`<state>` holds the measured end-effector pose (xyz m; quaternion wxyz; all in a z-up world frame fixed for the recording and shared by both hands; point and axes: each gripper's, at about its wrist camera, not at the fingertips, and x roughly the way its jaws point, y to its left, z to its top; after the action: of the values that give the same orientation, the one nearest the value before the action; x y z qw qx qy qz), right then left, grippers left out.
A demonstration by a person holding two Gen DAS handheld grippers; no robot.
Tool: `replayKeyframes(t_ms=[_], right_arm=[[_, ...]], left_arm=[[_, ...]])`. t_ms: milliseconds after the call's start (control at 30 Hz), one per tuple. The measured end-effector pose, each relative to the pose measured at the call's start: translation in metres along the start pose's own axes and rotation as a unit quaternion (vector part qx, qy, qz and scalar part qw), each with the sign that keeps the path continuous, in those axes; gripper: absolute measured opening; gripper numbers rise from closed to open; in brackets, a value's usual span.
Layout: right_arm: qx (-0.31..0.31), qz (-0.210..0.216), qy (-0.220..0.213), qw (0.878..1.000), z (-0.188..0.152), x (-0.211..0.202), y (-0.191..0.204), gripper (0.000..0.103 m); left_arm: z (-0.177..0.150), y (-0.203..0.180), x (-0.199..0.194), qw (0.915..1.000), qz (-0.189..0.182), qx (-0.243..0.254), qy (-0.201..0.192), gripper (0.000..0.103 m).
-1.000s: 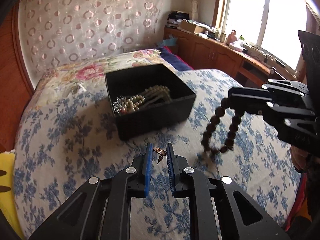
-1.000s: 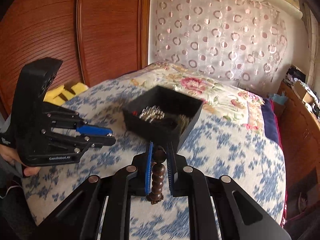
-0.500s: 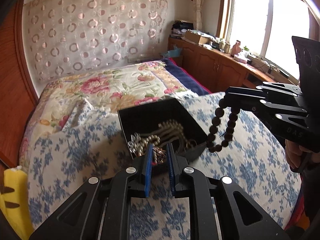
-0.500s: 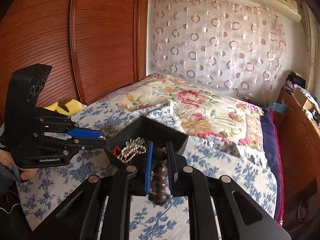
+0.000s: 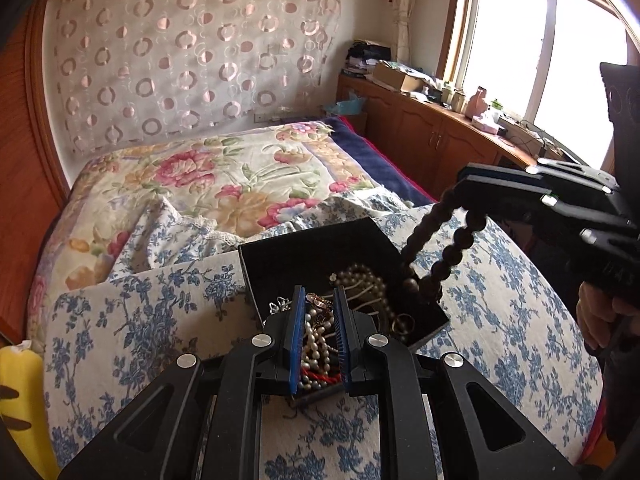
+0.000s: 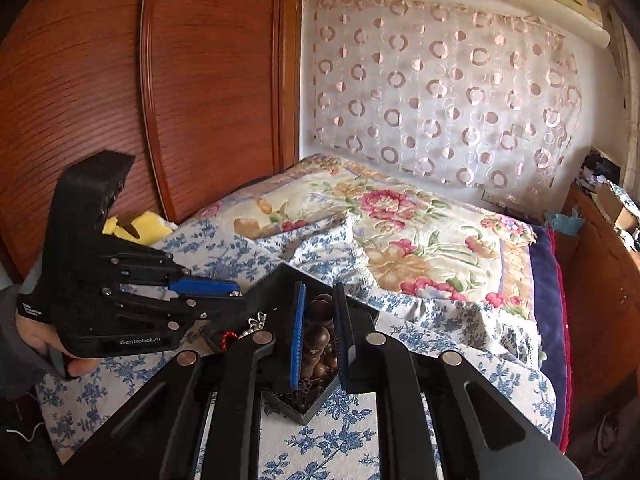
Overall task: Organize jewelry
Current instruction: 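Carry the earring into the box and open the left tool while the right drops the bracelet in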
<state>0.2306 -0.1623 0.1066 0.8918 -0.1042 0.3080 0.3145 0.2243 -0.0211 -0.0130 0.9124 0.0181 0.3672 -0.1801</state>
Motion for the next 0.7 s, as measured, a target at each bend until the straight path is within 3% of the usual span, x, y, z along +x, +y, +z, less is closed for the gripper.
replayKeyframes(t_ms=[267, 433, 700], right_arm=[[0.023, 0.01, 0.034, 0.999, -0.017, 0.032, -0.004, 0.015], [0.026, -0.007, 0.036, 0.999, -0.022, 0.036, -0.008, 0.022], [0.043, -0.024, 0.047, 0.998, -0.037, 0.034, -0.017, 0.022]], left_arm=[[0.004, 0.001, 0.015, 1.0, -0.002, 0.002, 0.008, 0.013], [0.005, 0.002, 0.017, 1.0, -0.001, 0.001, 0.007, 0.013], [0.014, 0.005, 0.033, 0.9999, 0.013, -0.004, 0.004, 0.015]])
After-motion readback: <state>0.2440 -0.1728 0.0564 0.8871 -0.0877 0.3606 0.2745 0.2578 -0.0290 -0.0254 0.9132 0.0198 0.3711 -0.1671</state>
